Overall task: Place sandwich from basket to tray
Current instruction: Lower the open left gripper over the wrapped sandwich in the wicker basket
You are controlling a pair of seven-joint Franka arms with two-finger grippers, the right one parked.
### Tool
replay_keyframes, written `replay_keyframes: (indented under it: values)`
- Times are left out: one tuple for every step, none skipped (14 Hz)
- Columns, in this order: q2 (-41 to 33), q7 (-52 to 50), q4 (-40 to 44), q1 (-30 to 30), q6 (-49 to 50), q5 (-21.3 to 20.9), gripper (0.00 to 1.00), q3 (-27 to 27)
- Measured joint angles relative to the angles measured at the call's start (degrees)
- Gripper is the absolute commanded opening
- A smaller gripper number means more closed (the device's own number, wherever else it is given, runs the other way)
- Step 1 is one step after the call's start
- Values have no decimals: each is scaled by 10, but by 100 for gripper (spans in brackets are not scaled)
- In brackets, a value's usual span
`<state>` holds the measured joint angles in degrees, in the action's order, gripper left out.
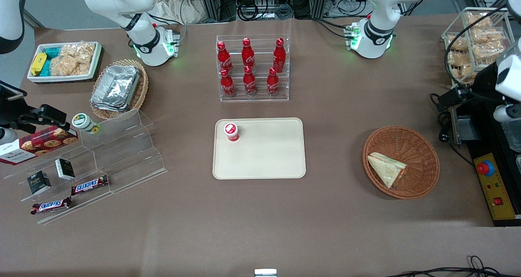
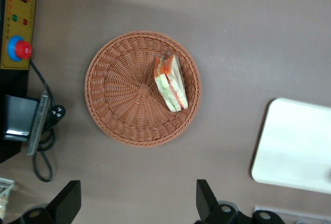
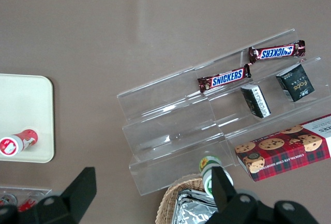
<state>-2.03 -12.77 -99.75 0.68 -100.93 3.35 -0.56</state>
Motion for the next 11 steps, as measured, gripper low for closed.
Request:
replay_keyframes:
  values:
    - [13, -15, -5, 0, -16, 1, 100, 0]
    - [28, -29, -8, 0, -30, 4, 100, 0]
    - [43, -40, -10, 2, -43, 10, 100, 0]
    - [59, -46, -13, 5, -60, 19, 100, 1]
    - [74, -48, -21, 8, -81, 28, 100, 2]
    - [87, -49, -33, 11, -107, 36, 100, 2]
    - [100, -51, -48, 13, -135, 44, 100, 3]
    - [113, -53, -64, 14, -165, 50, 100, 3]
    - [127, -55, -80, 13, -197, 55, 100, 3]
    - [142, -59, -96, 13, -230, 59, 100, 3]
    - [157, -62, -110, 13, -261, 61, 100, 2]
